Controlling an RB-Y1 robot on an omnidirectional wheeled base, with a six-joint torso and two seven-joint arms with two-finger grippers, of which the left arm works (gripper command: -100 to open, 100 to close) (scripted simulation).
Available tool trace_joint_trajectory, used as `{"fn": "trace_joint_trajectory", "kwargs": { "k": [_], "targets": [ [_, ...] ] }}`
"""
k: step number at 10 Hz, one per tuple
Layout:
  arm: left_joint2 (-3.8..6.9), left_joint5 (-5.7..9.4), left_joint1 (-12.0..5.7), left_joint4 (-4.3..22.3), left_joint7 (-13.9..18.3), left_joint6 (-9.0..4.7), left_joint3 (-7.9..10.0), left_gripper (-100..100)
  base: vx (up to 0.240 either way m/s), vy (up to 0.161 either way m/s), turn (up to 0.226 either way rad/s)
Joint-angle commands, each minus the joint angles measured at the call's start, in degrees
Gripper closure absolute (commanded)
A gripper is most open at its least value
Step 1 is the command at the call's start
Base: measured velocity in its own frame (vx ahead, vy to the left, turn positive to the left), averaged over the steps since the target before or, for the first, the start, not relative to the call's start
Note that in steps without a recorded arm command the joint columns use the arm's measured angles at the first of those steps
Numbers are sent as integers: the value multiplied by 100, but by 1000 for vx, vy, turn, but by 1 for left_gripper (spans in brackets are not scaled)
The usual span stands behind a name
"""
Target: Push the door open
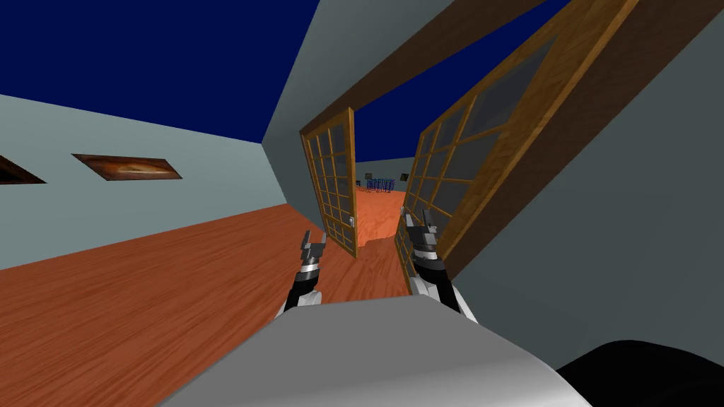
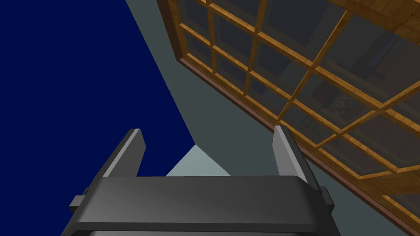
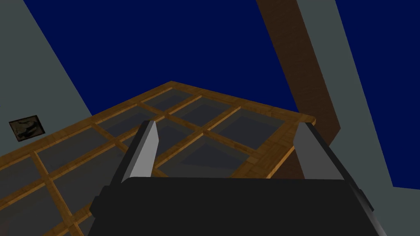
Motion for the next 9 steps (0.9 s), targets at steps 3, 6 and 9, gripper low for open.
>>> {"fn": "trace_joint_trajectory", "kwargs": {
  "k": [3,6,9],
  "targets": [
    [35,235,-159,479,357,-104,-52,-100,64,91,-183],
    [52,428,-275,857,645,-189,-105,-100,62,75,-182],
    [54,626,-394,1246,940,-277,-160,-100,55,117,-188]
  ]
}}
